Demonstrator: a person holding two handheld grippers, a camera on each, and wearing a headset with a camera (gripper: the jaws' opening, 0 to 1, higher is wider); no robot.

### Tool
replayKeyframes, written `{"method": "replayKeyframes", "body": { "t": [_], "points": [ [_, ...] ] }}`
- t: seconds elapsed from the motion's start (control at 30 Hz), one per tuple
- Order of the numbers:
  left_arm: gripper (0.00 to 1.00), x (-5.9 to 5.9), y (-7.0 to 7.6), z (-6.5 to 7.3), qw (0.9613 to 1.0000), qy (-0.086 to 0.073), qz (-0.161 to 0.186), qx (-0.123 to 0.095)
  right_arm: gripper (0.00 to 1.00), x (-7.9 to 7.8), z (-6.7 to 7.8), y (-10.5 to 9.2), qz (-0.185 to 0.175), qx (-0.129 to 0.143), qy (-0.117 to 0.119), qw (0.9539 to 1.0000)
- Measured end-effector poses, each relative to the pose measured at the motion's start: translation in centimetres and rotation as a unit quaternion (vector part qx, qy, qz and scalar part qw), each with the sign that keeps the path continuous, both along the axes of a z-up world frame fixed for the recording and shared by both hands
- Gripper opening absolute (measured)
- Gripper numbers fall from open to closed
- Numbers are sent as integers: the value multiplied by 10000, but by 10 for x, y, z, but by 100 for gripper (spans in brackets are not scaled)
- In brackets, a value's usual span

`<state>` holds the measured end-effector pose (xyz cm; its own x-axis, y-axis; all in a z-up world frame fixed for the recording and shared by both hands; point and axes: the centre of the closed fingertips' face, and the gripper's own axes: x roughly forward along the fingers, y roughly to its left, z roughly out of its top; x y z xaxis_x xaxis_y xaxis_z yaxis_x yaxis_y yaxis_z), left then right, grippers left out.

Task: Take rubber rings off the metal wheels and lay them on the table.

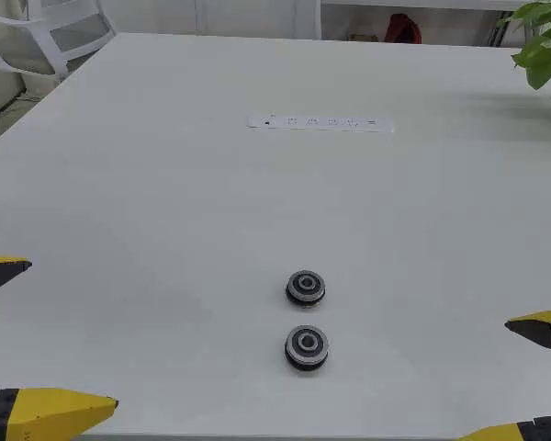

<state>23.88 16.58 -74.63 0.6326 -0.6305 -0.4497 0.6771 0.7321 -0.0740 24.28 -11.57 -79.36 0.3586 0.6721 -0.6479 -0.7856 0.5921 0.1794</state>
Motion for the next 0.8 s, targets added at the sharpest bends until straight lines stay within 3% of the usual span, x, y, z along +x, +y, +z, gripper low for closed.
{"method": "replayKeyframes", "body": {
  "t": [0.8],
  "points": [
    [100,-1,0,2,10000,-29,32,3,99,3,3,-2,-83,60,-78,9999]
  ]
}}
